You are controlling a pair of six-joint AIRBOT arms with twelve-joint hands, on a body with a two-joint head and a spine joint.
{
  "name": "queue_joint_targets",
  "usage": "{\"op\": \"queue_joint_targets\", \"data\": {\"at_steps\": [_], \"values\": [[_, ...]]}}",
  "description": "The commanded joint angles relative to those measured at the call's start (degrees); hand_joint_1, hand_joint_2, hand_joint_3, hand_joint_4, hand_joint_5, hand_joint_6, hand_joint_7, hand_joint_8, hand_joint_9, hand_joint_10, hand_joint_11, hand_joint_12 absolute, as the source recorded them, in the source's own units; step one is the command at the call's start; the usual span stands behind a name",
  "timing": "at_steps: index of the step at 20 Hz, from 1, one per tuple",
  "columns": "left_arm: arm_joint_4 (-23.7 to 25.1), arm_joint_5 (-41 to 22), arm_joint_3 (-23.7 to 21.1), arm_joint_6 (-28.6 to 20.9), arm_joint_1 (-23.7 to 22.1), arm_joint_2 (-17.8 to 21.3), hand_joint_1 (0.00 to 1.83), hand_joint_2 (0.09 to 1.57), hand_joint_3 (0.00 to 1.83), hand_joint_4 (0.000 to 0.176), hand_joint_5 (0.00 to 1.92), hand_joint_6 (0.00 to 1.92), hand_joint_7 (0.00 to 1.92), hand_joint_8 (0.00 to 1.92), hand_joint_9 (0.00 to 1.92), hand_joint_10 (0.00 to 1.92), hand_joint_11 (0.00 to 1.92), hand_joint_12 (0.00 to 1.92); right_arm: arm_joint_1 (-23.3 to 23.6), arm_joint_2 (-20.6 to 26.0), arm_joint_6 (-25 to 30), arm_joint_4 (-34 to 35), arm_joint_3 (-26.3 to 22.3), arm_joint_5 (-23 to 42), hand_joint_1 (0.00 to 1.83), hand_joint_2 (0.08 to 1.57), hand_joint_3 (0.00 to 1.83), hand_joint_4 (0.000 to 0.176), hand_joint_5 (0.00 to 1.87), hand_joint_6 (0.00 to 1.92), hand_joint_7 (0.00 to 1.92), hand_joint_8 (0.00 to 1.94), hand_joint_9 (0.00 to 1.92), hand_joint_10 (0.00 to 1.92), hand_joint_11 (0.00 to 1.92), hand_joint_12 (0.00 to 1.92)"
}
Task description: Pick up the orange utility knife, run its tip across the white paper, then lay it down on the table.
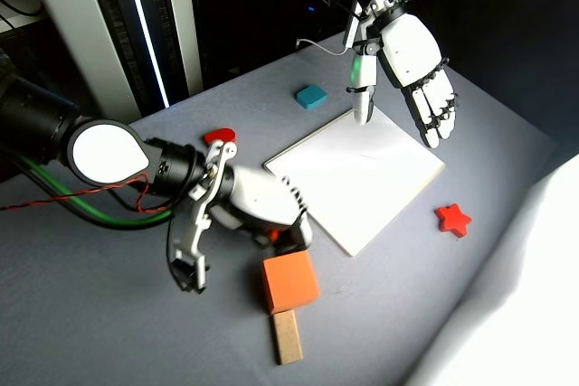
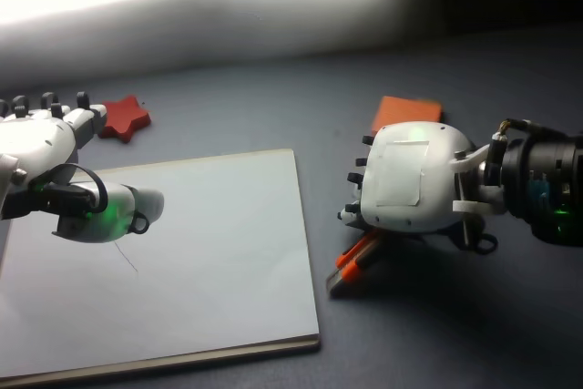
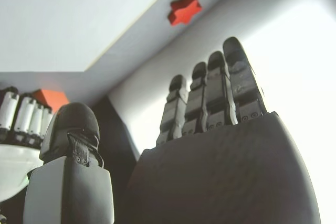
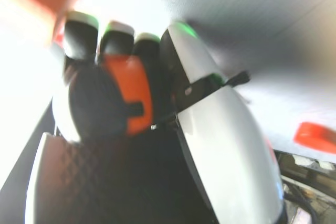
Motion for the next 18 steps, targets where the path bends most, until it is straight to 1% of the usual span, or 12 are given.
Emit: {"op": "queue_joint_targets", "data": {"at_steps": [1,2,3,4,5,6,7,8,13,15,16,18], "values": [[4.2,-2.5,0.3,-0.2,-0.6,0.2,0.23,1.18,0.0,0.07,0.0,0.0,0.0,0.0,0.03,0.0,0.0,0.33,0.6,0.5,-0.5,0.1,0.0,2.0,1.33,1.32,0.0,0.003,1.18,1.9,1.46,1.94,1.65,1.92,1.75,1.92],[4.2,-2.5,0.3,-0.2,-0.6,0.2,0.22,1.19,0.0,0.073,0.0,0.0,0.0,0.0,0.02,0.0,0.0,0.3,0.8,0.7,-0.5,0.1,-0.1,2.3,1.37,1.3,0.0,0.141,1.18,1.89,1.56,1.94,1.73,1.92,1.83,1.92],[4.2,-2.5,0.4,-0.2,-0.7,0.2,0.22,1.18,0.0,0.072,0.0,0.0,0.0,0.0,0.03,0.0,0.0,0.33,1.1,1.0,-0.5,0.1,-0.4,2.5,1.37,1.29,0.0,0.169,1.22,1.91,1.61,1.94,1.77,1.92,1.85,1.92],[4.2,-2.5,0.4,-0.2,-0.8,0.1,0.21,1.18,0.0,0.07,0.0,0.0,0.0,0.0,0.03,0.0,0.0,0.34,1.5,1.5,-0.5,0.1,-0.8,2.7,1.39,1.32,0.0,0.175,1.3,1.92,1.66,1.94,1.8,1.92,1.87,1.92],[4.2,-2.5,0.5,-0.2,-0.8,0.1,0.22,1.19,0.0,0.071,0.0,0.0,0.0,0.0,0.03,0.0,0.0,0.32,1.8,1.7,-0.4,0.1,-1.1,2.8,1.45,1.34,0.0,0.176,1.36,1.92,1.69,1.94,1.82,1.92,1.88,1.92],[4.2,-2.5,0.5,-0.2,-0.9,0.1,0.22,1.19,0.0,0.069,0.0,0.0,0.0,0.0,0.01,0.01,0.0,0.26,2.3,2.2,-0.3,0.1,-1.6,2.9,1.48,1.36,0.0,0.176,1.42,1.92,1.72,1.94,1.84,1.92,1.9,1.92],[4.2,-2.5,0.5,-0.2,-0.9,0.1,0.24,1.19,0.0,0.072,0.0,0.0,0.0,0.0,0.01,0.01,0.0,0.25,2.8,2.8,-0.2,0.1,-2.2,3.0,1.51,1.38,0.0,0.176,1.46,1.92,1.75,1.94,1.86,1.92,1.91,1.92],[4.2,-2.5,0.5,-0.2,-0.9,0.1,0.24,1.19,0.0,0.072,0.0,0.0,0.0,0.0,0.01,0.01,0.0,0.25,3.0,3.1,-0.2,0.1,-2.6,3.1,1.52,1.39,0.0,0.176,1.47,1.92,1.77,1.94,1.86,1.92,1.9,1.92],[4.2,-2.5,0.6,-0.2,-0.9,0.1,0.25,1.19,0.0,0.074,0.0,0.0,0.0,0.0,0.02,0.0,0.0,0.29,4.4,4.6,-0.5,0.1,-4.1,3.4,1.55,1.38,0.0,0.176,1.42,1.92,1.71,1.94,1.81,1.92,1.84,1.92],[4.2,-2.5,0.6,-0.2,-1.0,0.1,0.23,1.19,0.0,0.072,0.0,0.0,0.0,0.0,0.01,0.0,0.0,0.24,4.8,5.1,-2.1,0.1,-4.4,3.7,1.55,1.39,0.0,0.176,1.43,1.92,1.71,1.94,1.8,1.92,1.84,1.92],[4.2,-2.5,0.7,-0.2,-1.0,0.1,0.23,1.19,0.0,0.07,0.0,0.0,0.0,0.0,0.01,0.0,0.0,0.26,5.2,5.3,-3.0,0.1,-4.4,3.7,1.55,1.39,0.0,0.176,1.43,1.92,1.71,1.94,1.8,1.92,1.84,1.92],[4.2,-2.5,0.9,-0.2,-1.1,0.0,0.21,1.18,0.0,0.068,0.0,0.0,0.01,0.0,0.04,0.01,0.0,0.37,6.3,5.7,-4.3,0.1,-4.4,3.5,1.55,1.38,0.0,0.176,1.44,1.92,1.7,1.94,1.8,1.92,1.84,1.92]]}}
